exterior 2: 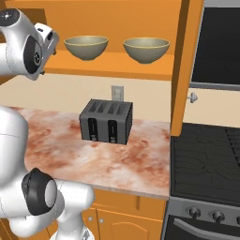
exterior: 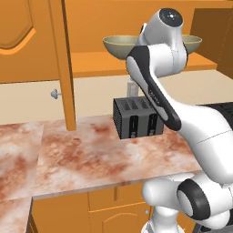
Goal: Move the bowls from the cabinet to the plates on the dining table.
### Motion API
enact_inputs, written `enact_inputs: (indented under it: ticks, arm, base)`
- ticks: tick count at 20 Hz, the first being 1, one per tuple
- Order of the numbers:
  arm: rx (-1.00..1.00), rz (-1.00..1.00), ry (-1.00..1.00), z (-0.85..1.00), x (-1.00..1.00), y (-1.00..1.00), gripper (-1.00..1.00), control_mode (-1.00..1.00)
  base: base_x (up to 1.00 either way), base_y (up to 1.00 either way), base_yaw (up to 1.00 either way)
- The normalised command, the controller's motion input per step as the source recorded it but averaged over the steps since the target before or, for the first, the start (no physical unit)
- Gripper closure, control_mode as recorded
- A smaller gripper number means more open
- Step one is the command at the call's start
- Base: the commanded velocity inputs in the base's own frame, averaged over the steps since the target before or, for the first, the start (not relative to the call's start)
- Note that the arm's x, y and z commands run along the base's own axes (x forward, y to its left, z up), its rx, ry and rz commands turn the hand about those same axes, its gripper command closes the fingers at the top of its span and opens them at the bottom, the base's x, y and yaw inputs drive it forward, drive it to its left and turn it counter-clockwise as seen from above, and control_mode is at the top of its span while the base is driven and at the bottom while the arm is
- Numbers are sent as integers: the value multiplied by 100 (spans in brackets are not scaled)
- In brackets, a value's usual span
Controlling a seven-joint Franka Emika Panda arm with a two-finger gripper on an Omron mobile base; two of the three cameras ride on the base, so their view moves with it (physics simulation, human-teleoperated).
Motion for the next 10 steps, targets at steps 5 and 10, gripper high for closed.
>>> enact_inputs:
  ticks: [5, 10]
  arm:
    - [-10, 0, -10, 9, 32, -8, -100, -100]
    - [-7, 0, -6, 8, 46, -9, -100, -100]
  base:
    - [0, 0, 0]
    - [0, 0, 0]
